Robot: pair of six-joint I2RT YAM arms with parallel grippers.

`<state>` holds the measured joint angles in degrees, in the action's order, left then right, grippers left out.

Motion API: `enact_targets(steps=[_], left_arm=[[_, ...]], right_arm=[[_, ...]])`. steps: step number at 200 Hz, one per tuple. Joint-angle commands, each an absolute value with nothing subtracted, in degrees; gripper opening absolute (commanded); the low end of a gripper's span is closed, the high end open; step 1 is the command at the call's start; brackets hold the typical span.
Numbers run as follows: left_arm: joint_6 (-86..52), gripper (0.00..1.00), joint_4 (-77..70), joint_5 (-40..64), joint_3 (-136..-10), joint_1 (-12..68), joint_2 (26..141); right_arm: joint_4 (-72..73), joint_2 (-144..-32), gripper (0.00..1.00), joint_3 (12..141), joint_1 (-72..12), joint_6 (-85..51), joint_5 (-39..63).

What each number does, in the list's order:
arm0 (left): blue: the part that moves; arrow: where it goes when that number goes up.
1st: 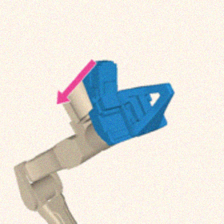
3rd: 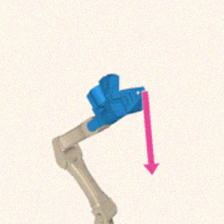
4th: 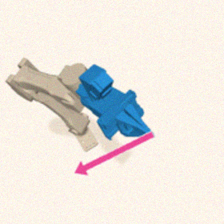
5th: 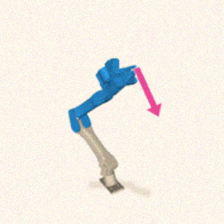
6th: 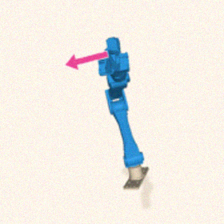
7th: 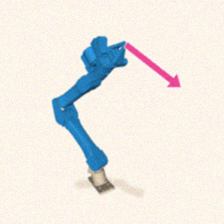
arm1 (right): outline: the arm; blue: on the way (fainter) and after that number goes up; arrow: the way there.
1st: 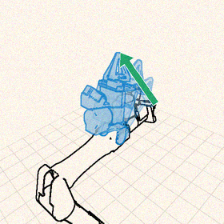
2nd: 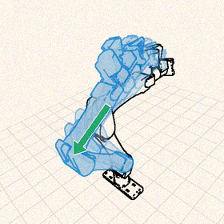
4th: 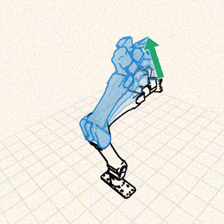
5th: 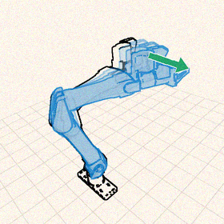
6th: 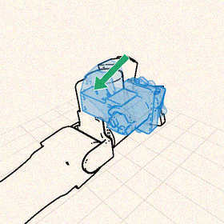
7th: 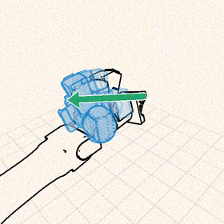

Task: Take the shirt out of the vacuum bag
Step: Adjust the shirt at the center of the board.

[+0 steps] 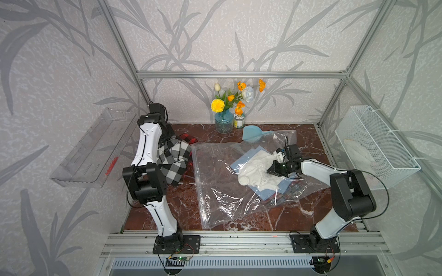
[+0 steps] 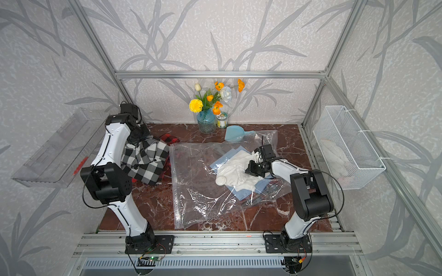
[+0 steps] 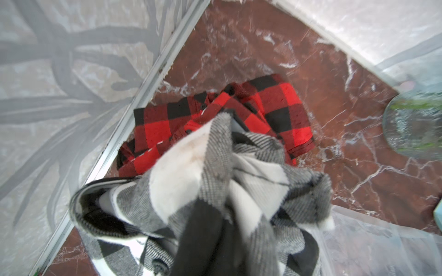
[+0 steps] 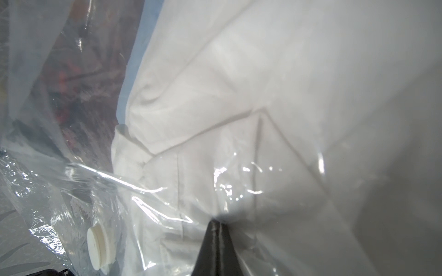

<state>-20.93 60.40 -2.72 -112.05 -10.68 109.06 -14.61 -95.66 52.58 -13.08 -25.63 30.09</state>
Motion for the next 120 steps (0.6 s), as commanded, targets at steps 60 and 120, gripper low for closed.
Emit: enact_targets(steps=[60, 120], left_arm=[[-22.5, 0.00, 64.5, 1.0, -127.5, -11.0, 122.8], [-24.8, 0.63, 67.1, 5.3, -140.8, -10.3, 137.6]], right_arm=[[-16.7, -99.8, 0.05, 53.2, -13.8, -24.7, 29.1], [-18.3, -99.6, 0.06, 53.6, -13.7, -24.0, 28.6]])
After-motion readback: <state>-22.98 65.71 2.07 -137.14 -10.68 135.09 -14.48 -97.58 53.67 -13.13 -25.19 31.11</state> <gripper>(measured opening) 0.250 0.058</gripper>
